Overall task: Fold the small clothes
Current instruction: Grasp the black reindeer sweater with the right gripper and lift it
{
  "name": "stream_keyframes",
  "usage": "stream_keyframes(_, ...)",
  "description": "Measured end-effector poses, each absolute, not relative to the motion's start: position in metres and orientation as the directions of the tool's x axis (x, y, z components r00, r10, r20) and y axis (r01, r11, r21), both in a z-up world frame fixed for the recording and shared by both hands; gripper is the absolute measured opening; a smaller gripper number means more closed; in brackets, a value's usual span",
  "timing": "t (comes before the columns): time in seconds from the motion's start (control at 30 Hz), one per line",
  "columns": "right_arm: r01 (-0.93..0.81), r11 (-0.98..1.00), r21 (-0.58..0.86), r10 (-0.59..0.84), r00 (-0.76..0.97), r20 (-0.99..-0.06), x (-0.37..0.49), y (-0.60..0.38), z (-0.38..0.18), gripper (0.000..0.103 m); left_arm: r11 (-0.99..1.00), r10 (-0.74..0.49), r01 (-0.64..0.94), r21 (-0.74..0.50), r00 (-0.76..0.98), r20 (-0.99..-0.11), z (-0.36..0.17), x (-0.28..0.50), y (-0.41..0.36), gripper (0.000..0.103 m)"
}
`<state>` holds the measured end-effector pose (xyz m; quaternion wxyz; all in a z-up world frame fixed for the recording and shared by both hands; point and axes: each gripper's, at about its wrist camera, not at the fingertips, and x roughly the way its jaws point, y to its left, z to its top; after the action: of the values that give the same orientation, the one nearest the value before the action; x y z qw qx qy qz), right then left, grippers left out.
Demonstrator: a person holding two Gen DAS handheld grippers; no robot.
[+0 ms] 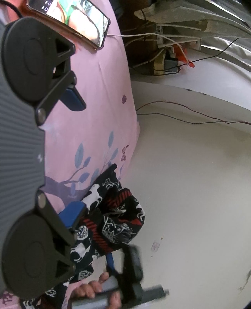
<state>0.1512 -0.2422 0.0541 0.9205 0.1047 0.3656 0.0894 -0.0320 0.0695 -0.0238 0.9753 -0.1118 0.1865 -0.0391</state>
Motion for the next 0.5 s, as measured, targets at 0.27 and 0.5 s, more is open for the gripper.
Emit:
stream_keyframes(0.27, -0.199, 0.932, 0.301, 0.301, 0.890, -0.342, -0.007, -0.297, 0.184, 0.011, 0.969, -0.135, 0.052, -0.243, 0.930, -0.342, -0.022, -0.034, 0.071, 0.103)
stream_keyframes(0.5, 0.019, 0.969, 0.247, 0.057, 0.953, -0.298, -0.205, -0.403, 0.210, 0.012, 0.936, -0.304, 0.203, -0.287, 0.877, -0.371, -0.017, -0.030, 0.070, 0.103)
